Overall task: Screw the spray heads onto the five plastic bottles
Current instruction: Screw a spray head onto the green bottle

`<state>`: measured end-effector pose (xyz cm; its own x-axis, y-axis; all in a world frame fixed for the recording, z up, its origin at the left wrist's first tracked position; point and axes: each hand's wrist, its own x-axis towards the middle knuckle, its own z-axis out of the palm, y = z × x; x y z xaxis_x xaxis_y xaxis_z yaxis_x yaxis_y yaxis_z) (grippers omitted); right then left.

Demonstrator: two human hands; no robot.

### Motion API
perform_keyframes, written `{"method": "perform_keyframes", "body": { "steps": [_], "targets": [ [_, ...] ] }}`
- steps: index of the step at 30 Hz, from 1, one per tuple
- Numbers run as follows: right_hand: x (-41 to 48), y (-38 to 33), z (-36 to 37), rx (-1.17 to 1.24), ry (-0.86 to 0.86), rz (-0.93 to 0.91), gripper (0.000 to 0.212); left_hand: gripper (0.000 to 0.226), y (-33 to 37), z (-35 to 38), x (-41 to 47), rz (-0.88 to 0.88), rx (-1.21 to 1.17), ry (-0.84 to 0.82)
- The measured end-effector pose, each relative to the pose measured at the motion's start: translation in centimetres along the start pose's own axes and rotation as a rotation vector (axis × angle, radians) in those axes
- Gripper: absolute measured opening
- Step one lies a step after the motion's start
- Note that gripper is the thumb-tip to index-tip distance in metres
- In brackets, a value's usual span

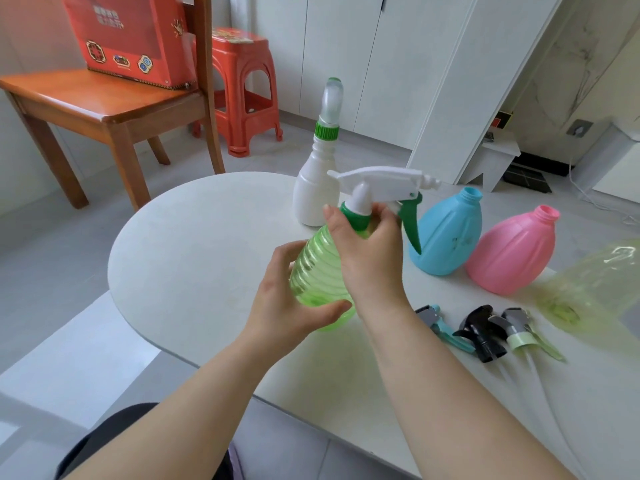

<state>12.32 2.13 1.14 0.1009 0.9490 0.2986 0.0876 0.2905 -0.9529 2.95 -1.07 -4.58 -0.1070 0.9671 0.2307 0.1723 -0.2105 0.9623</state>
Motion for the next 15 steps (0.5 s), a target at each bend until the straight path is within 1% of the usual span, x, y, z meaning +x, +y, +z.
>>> {"method": "perform_keyframes", "body": {
  "steps": [2,4,5,6,9,10,12,13,15],
  "targets": [
    [0.0,-0.1,-0.2,-0.022,-0.136,-0.015,0.019,0.059,0.1,-0.3,0.3,-0.023,-0.069,-0.014],
    [0.0,-0.3,-0.3,0.035,-0.301,-0.032,0.017,0.056,0.2,-0.8,0.7,-0.064,-0.166,-0.040],
    [0.0,-0.3,-0.3,0.062,-0.329,-0.035,0.019,0.056,0.1,-1.0,0.8,-0.082,-0.220,-0.061],
    [0.1,-0.3,-0.3,0.088,-0.309,-0.033,0.021,0.058,0.1,-1.2,0.9,-0.093,-0.269,-0.083],
    [0.6,-0.3,-0.7,0.207,-0.147,0.039,0.019,0.064,0.1,-1.1,0.6,-0.098,-0.322,-0.133],
    [0.8,-0.3,-0.8,0.246,-0.133,0.066,0.016,0.065,0.2,-1.1,0.5,-0.099,-0.317,-0.141],
    [1.0,-0.4,-1.2,0.268,-0.168,0.082,0.005,0.065,0.2,-1.3,0.5,-0.100,-0.312,-0.165],
    [1.0,-0.5,-1.4,0.239,-0.191,0.079,0.012,0.066,0.3,-1.4,0.5,-0.103,-0.314,-0.184],
    [1.2,-0.9,-1.5,0.162,-0.242,0.073,0.034,0.066,0.4,-1.6,0.5,-0.104,-0.321,-0.228]
  ]
}}
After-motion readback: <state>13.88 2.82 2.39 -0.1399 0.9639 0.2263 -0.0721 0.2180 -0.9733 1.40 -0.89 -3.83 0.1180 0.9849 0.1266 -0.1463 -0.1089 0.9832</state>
